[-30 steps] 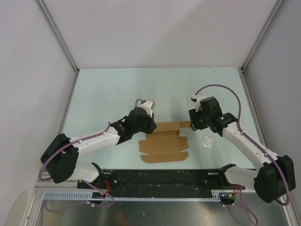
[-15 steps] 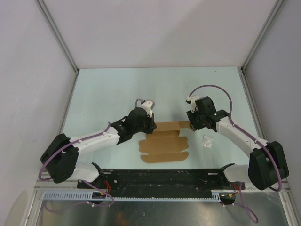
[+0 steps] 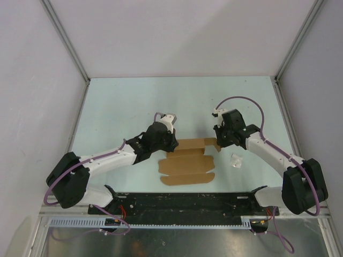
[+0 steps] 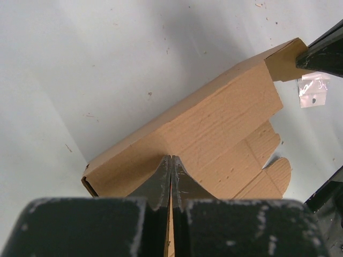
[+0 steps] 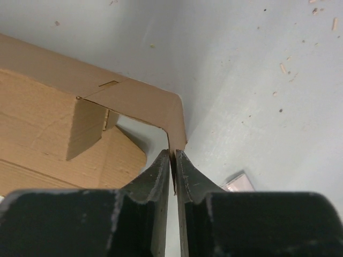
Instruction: Fold the paper box
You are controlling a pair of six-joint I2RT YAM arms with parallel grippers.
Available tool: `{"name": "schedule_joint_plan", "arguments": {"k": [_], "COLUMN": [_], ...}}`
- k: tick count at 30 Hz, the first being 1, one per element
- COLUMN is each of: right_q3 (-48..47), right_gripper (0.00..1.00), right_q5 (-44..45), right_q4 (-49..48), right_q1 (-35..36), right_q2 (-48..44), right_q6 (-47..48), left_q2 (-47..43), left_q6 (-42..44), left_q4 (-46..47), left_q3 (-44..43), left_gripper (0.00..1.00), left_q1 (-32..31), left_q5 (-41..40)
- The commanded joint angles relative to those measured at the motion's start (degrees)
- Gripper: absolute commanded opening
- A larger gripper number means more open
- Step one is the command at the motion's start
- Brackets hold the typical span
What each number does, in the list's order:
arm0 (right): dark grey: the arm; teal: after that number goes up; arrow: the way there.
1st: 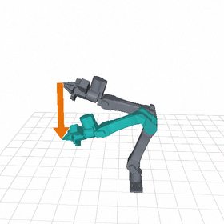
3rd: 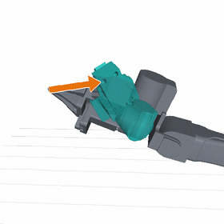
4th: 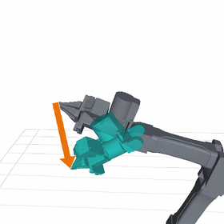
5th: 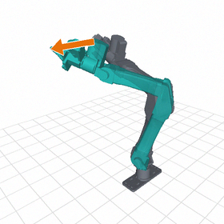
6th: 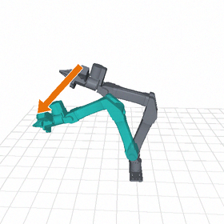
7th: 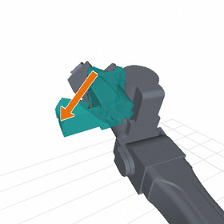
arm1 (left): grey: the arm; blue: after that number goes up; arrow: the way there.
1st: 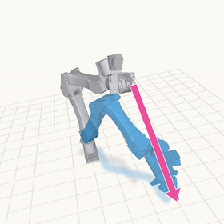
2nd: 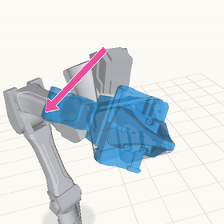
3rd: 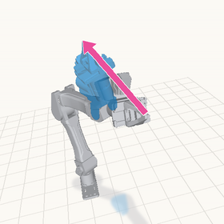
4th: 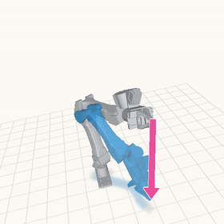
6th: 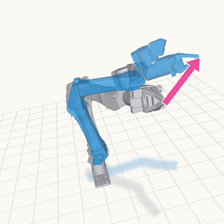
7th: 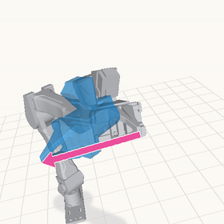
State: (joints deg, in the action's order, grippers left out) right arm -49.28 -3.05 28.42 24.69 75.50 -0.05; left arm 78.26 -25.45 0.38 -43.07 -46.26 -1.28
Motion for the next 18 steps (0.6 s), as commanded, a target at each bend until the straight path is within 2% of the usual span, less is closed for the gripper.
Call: {"name": "schedule_joint_plan", "arguments": {"k": [1, 9, 18], "right_q3": [-2.4, -2.4, -2.4], "right_gripper": [0.13, 0.1, 0.09], "right_q5": [-2.2, -2.7, -4.2], "right_q4": [-1.8, -1.9, -2.1], "right_q1": [1.0, 3.3, 3.8], "right_q2": [-1.2, -1.9, -3.3], "right_q6": [-4.6, -11.8, -14.4], "left_q2": [-1.5, -1.8, -1.8], "left_q6": [-0.5, -0.6, -0.6], "left_q4": [-1.0, -1.1, -1.1], "left_q3": [0.9, 1.1, 1.1], "left_gripper": [0.0, 0.0, 0.0], "left_q1": [-0.1, -0.1, -0.1], "left_q5": [0.4, 0.5, 0.6]}}
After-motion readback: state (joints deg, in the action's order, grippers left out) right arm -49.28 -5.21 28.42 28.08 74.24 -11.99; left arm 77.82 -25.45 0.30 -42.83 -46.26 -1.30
